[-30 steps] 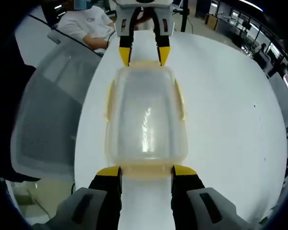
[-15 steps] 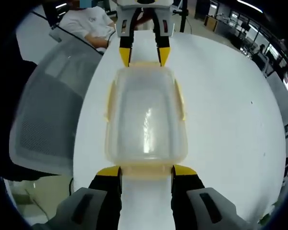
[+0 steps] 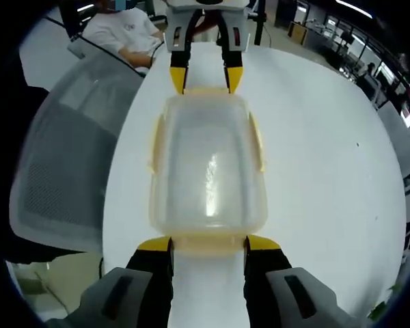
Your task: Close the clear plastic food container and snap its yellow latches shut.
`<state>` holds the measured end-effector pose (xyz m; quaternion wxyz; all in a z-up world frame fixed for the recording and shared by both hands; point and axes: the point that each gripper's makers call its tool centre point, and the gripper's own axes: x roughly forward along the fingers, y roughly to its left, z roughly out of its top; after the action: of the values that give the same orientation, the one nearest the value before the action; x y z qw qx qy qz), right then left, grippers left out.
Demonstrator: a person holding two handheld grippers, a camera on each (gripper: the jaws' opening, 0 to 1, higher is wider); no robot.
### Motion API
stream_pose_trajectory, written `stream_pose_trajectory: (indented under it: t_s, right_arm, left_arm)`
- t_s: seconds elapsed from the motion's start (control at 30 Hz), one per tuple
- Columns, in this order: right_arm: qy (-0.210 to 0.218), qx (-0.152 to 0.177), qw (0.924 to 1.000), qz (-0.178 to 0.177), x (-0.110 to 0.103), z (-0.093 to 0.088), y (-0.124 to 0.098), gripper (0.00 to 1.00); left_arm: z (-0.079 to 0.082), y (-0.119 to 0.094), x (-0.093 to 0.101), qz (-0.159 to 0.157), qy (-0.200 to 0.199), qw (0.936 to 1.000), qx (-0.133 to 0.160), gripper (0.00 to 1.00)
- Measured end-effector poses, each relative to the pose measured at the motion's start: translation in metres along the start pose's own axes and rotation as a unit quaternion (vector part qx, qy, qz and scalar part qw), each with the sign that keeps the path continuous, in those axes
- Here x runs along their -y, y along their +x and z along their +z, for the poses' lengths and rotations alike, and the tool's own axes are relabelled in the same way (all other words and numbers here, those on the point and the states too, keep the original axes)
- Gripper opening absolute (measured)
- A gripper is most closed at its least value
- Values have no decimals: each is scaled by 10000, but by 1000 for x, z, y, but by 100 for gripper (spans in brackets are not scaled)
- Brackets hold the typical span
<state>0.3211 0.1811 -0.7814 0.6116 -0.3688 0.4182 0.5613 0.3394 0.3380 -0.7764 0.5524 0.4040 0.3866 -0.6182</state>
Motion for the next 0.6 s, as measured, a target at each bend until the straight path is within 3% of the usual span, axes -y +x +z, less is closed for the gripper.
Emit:
stream_pose_trajectory:
  t_s: [0.6]
  right_arm:
    - [-96, 149, 9998, -63, 0, -1, 0, 40]
  left_arm:
    - [-2, 5, 1, 106, -58, 9999, -97, 39]
